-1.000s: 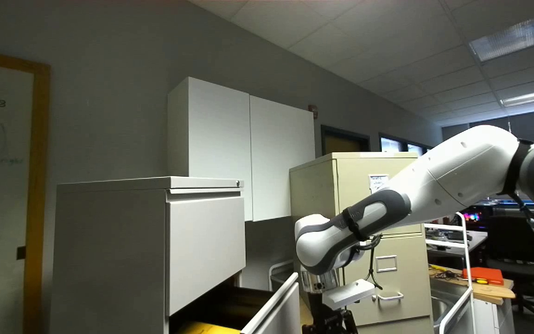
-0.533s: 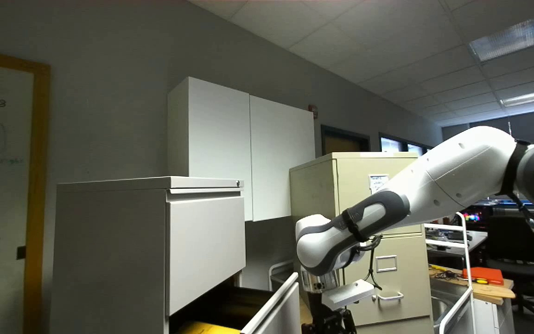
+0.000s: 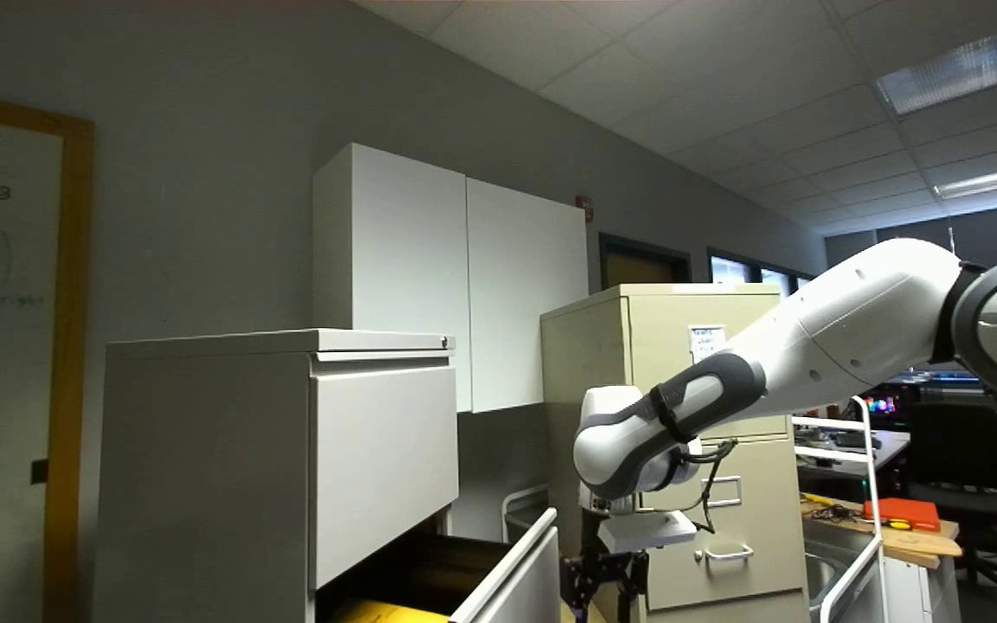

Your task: Close the bottom drawer of the file cabinet to the left

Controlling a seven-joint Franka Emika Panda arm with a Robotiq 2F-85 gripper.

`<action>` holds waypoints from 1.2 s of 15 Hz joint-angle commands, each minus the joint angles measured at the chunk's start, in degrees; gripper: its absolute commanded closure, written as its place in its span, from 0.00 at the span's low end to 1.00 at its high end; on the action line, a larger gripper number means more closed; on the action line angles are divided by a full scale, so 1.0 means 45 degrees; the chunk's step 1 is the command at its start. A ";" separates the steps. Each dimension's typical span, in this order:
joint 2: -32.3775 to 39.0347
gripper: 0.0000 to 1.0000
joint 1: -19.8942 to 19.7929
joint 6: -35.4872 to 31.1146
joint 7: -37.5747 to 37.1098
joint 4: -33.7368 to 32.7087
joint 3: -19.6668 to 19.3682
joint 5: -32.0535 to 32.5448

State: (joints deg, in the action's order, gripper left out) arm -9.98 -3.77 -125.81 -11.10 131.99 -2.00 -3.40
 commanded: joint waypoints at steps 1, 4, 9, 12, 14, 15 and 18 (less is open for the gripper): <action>-0.0202 0.54 -0.0203 -0.1445 -0.0241 -0.0065 -0.0439 -0.1222; -0.0143 0.77 -0.0167 -0.2795 0.0093 0.0023 -0.0817 -0.3134; 0.0313 1.00 0.0144 -0.5014 0.0848 0.0089 -0.1066 -0.6410; 0.0845 1.00 0.0424 -0.5610 0.1987 -0.0241 -0.1131 -0.8849; 0.1209 1.00 0.0552 -0.5648 0.2853 -0.0659 -0.1075 -1.0531; 0.1367 1.00 0.0619 -0.5500 0.3303 -0.0971 -0.1053 -1.1385; 0.1884 1.00 0.0616 -0.5131 0.4065 -0.1835 -0.0896 -1.2787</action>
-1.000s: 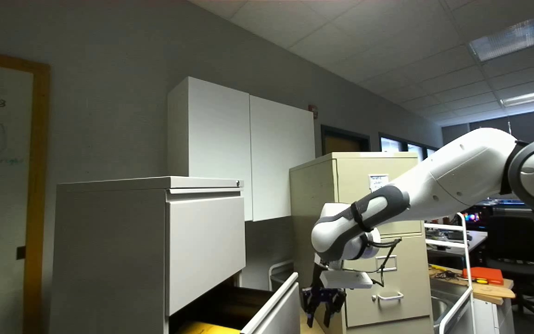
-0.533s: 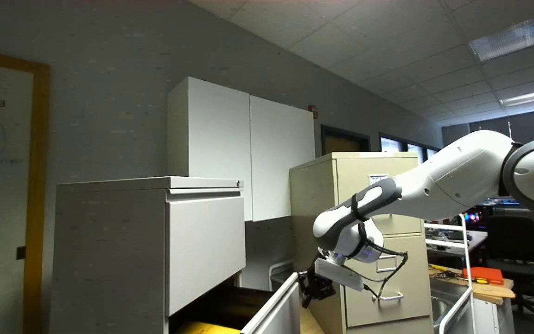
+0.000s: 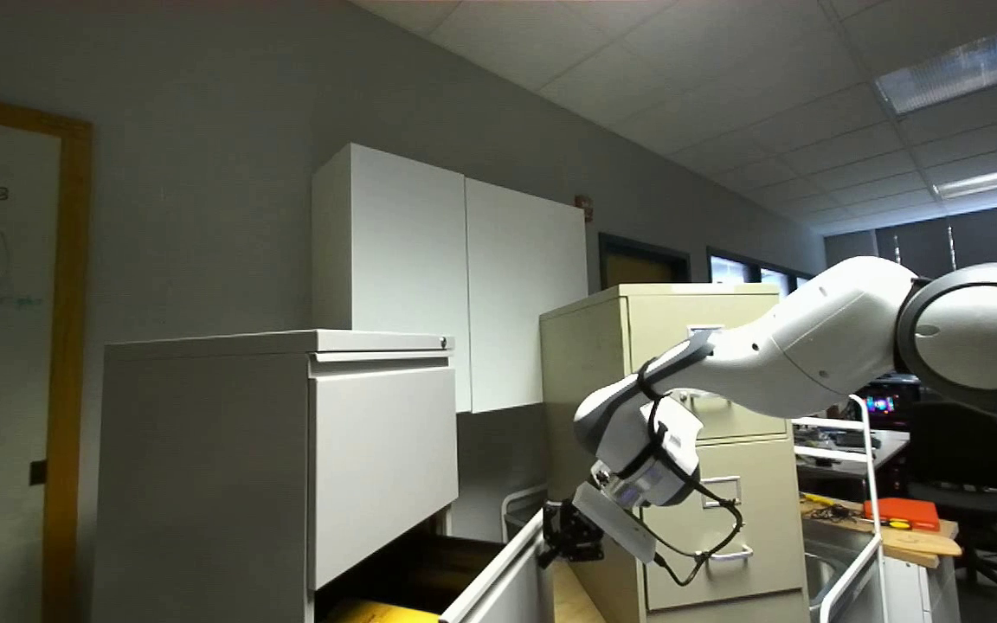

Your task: Close the bottom drawer of the file cabinet to the left

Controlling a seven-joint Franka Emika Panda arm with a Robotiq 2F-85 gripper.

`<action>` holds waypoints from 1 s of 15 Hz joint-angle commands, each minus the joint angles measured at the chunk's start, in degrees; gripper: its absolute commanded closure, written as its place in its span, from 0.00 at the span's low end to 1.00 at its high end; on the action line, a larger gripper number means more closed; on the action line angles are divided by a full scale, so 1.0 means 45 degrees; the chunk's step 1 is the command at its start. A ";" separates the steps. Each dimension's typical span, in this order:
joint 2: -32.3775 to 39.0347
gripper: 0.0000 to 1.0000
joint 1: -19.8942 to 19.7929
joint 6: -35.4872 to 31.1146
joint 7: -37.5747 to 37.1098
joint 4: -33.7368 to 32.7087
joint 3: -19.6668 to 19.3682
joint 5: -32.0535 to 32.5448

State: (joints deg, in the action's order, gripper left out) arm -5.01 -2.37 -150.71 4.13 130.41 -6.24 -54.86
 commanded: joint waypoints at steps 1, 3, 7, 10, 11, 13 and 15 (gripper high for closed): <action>0.0955 1.00 0.0327 0.0495 0.0749 -0.1822 0.0134 -0.1502; 0.1361 1.00 0.0388 0.0746 0.0714 -0.2600 0.0221 -0.1713; 0.2389 1.00 0.0268 0.1301 0.0866 -0.4232 0.0601 -0.2688; 0.3502 1.00 0.0080 0.1877 0.0874 -0.5373 0.0742 -0.3333; 0.3838 1.00 0.0026 0.2035 0.0835 -0.5770 0.0781 -0.3465; 0.4477 1.00 -0.0052 0.2398 0.0653 -0.6596 0.0848 -0.3579; 0.5073 1.00 -0.0113 0.2727 0.0481 -0.7408 0.0902 -0.3504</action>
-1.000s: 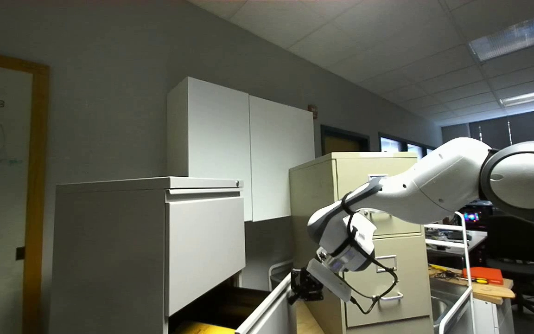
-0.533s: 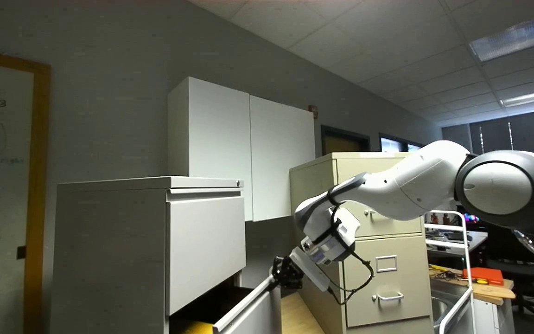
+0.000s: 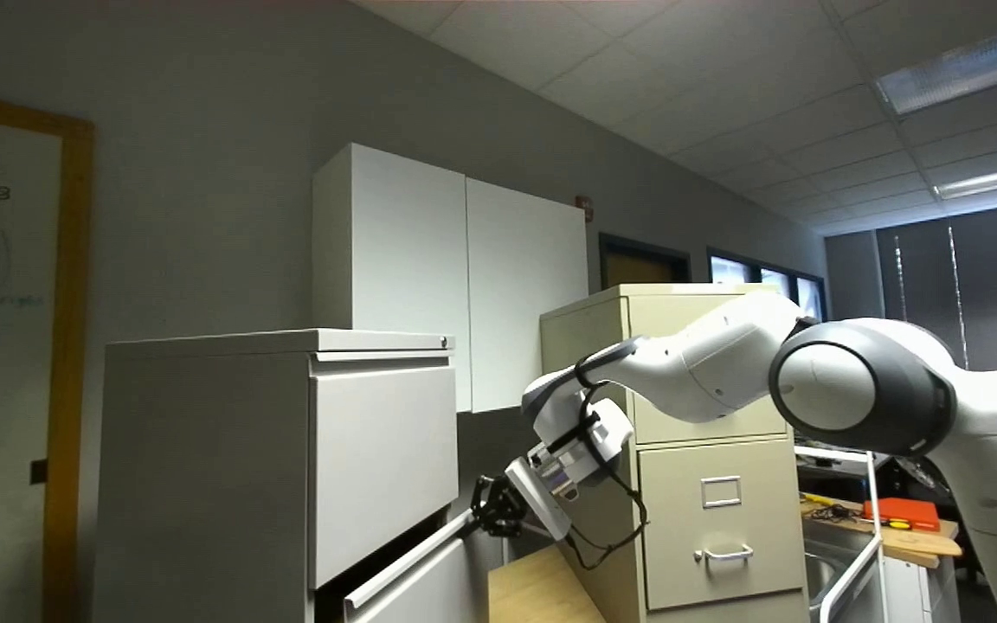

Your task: Close the bottom drawer of the file cabinet to the left

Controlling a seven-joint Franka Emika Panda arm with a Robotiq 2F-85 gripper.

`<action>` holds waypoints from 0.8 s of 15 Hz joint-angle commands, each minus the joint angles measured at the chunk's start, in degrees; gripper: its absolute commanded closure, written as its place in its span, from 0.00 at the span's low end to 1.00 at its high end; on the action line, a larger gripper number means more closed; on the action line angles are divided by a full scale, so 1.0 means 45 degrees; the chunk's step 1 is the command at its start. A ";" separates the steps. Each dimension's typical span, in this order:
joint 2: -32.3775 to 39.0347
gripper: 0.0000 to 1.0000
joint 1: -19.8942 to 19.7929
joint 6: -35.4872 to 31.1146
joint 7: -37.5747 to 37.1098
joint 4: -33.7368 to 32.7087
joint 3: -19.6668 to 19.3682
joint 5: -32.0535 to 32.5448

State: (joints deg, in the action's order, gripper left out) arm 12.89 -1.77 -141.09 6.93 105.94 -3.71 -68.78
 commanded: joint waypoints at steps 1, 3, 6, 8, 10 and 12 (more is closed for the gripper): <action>0.1365 1.00 -0.0265 0.0735 -0.0231 -0.2358 0.0364 -0.0327; 0.1845 1.00 -0.0297 0.1034 -0.0401 -0.3068 0.0402 -0.0195; 0.2491 1.00 -0.0279 0.1354 -0.0601 -0.3995 0.0443 0.0045; 0.2882 1.00 -0.0245 0.1511 -0.0701 -0.4514 0.0473 0.0265; 0.3126 1.00 -0.0215 0.1560 -0.0709 -0.4833 0.0514 0.0494; 0.3151 1.00 -0.0246 0.1778 -0.0764 -0.4890 0.0521 0.0722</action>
